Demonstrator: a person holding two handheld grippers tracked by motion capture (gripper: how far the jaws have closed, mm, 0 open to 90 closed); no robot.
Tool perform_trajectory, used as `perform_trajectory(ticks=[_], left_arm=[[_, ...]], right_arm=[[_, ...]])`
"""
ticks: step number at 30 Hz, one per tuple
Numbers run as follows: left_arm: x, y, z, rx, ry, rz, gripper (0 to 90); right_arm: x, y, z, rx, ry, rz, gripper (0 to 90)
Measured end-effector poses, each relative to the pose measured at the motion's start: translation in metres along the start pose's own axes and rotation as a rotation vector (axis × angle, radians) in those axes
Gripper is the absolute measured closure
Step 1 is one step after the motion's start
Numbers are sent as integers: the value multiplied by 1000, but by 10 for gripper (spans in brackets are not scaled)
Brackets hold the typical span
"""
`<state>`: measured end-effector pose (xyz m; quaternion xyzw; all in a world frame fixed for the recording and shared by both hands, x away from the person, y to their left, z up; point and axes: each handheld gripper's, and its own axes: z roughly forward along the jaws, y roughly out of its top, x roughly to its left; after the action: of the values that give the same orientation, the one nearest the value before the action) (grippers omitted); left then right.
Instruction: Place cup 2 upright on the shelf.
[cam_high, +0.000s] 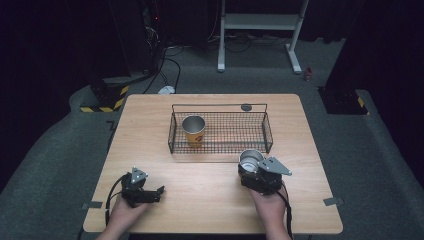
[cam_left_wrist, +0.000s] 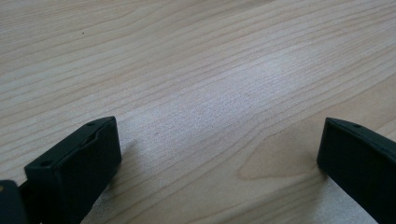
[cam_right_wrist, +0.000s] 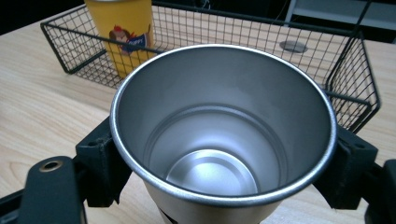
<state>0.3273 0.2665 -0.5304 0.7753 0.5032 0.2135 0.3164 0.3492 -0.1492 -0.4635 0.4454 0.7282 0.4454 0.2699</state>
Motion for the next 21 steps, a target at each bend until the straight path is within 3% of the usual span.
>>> perform_trajectory(ticks=[7, 21], left_arm=[[0, -1, 0, -6, -3, -5, 0], [0, -1, 0, -7, -9, -7, 3]], right_arm=[[-1, 6, -4, -10, -16, -5, 186], [3, 15, -7, -38, 13, -24, 186]])
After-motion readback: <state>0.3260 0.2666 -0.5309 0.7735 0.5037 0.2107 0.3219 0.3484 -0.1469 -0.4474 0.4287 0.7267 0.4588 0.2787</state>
